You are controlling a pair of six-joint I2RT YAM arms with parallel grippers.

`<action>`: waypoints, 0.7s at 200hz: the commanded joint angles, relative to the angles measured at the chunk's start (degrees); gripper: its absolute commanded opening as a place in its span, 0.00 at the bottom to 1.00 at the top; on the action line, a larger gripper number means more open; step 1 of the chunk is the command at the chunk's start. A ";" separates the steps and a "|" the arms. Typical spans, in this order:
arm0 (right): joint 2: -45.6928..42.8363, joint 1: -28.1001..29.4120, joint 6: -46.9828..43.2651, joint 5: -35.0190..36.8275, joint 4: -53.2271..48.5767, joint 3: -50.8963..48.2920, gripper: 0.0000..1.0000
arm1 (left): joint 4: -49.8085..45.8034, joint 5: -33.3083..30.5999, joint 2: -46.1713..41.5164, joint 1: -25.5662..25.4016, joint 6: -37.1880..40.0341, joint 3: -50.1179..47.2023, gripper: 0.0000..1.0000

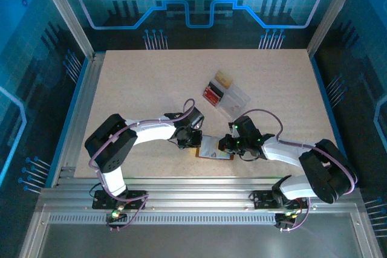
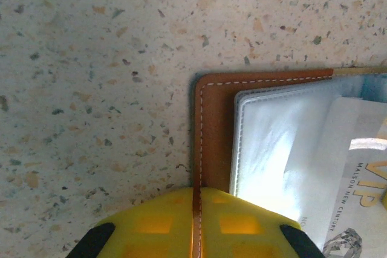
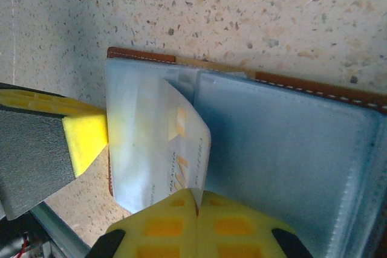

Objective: Put the credit cards into the card holder

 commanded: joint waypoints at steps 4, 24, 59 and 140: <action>0.94 1.15 -2.34 1.60 -8.29 -0.26 0.00 | -0.72 0.40 4.54 -0.41 -0.99 -3.18 0.10; 1.78 1.11 -2.79 1.79 -8.68 0.31 0.00 | -0.76 0.48 4.64 -0.40 -1.03 -3.16 0.10; 2.60 1.17 -3.76 2.51 -11.05 1.95 0.00 | -0.57 0.58 4.64 -0.38 -1.17 -3.40 0.09; 7.03 2.20 -5.03 1.82 -10.92 4.94 0.00 | -0.33 0.82 4.64 -0.39 -1.36 -3.79 0.09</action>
